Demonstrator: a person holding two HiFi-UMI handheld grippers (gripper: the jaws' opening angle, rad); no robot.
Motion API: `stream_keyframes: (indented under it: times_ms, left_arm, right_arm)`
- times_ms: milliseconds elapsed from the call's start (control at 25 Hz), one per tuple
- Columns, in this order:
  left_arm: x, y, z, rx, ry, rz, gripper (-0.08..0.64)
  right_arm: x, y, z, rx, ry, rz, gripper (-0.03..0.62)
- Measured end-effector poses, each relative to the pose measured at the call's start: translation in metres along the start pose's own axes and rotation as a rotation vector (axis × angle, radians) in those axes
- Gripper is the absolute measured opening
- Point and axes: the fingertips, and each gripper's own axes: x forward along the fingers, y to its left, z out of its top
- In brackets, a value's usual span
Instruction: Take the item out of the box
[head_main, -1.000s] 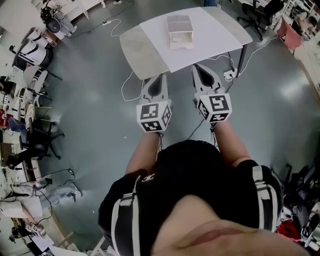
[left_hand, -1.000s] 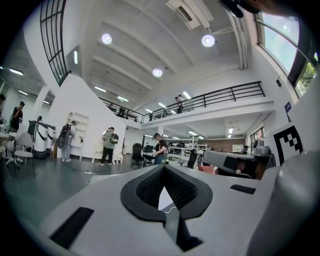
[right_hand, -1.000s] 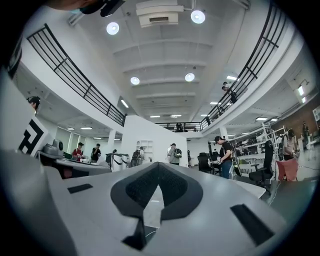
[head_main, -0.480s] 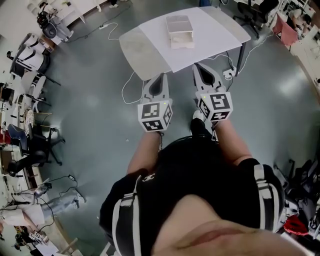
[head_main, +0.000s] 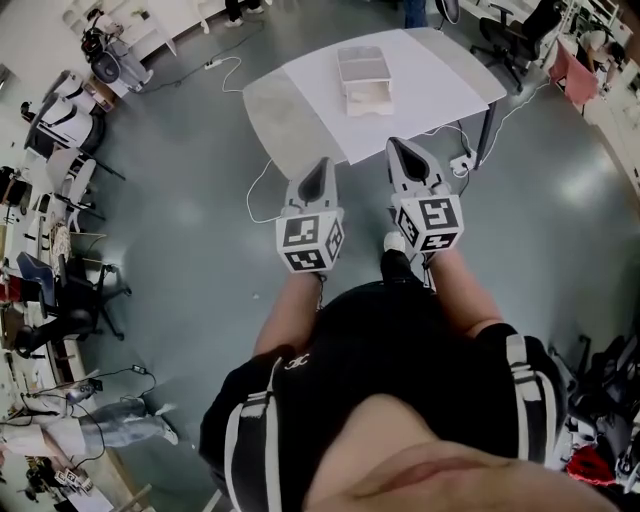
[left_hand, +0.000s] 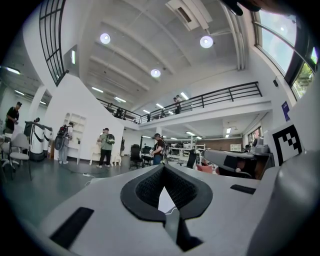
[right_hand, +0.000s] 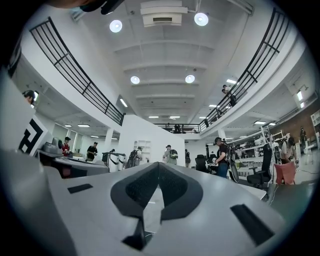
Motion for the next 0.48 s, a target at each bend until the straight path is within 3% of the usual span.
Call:
stream_keyframes:
  times_ms: [480]
  left_arm:
    - [0.103,0.022,-0.017,-0.001,0.038,0.019,0.012]
  right_arm:
    - [0.088,-0.062,-0.035,0.03,0.022,0.024,0.012]
